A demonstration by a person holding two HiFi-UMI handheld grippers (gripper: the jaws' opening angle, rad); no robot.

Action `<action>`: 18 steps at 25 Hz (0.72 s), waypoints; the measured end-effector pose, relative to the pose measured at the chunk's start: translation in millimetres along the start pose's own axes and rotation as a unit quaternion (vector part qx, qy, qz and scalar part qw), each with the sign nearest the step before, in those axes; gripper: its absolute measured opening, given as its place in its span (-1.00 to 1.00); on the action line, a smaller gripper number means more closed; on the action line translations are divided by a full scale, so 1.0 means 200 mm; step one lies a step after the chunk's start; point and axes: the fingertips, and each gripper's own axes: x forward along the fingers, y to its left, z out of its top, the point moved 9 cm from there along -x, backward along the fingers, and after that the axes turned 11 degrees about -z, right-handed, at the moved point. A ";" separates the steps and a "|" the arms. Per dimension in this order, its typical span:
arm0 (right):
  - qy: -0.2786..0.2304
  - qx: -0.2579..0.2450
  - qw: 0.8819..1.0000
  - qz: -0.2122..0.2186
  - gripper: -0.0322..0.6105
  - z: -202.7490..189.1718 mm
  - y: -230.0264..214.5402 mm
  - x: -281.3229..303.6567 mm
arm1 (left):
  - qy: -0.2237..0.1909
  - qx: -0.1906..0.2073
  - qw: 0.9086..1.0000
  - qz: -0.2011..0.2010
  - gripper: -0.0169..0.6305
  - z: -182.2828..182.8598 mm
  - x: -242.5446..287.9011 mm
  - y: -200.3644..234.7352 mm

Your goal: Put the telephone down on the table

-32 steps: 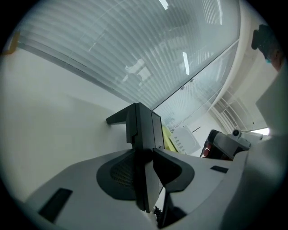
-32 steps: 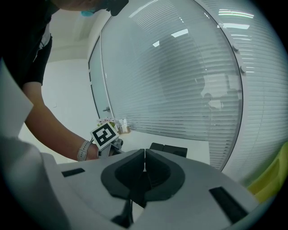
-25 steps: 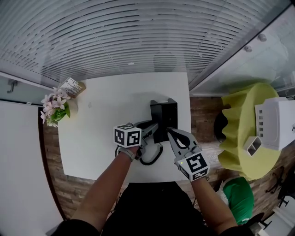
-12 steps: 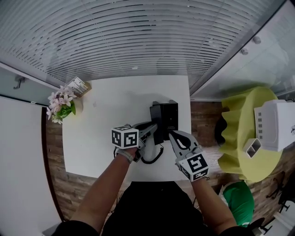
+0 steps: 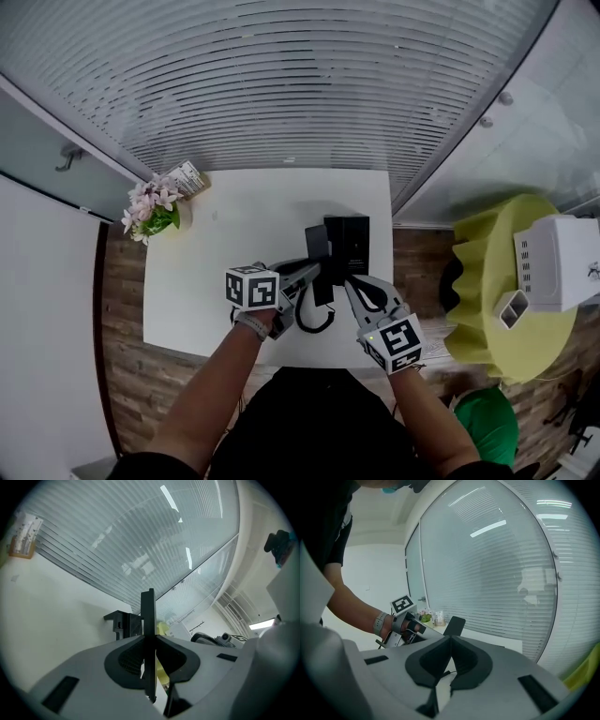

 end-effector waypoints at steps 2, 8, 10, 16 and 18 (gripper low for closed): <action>-0.006 -0.005 1.000 0.005 -0.83 0.03 0.04 -0.03 | -0.003 0.003 1.000 0.002 -0.71 -0.01 -0.05 -0.04; -0.022 -0.023 0.999 0.026 -0.83 0.11 0.14 -0.07 | -0.011 0.010 1.000 0.016 -0.71 -0.04 -0.20 -0.13; -0.028 -0.028 0.999 0.035 -0.83 0.13 0.16 -0.06 | -0.015 0.013 1.000 0.022 -0.71 -0.03 -0.24 -0.14; -0.031 -0.036 0.997 0.066 -0.83 0.16 0.26 -0.08 | -0.026 0.020 0.999 0.042 -0.71 -0.04 -0.36 -0.19; -0.032 -0.041 0.996 0.078 -0.83 0.17 0.29 -0.06 | -0.032 0.021 0.998 0.049 -0.71 -0.04 -0.40 -0.19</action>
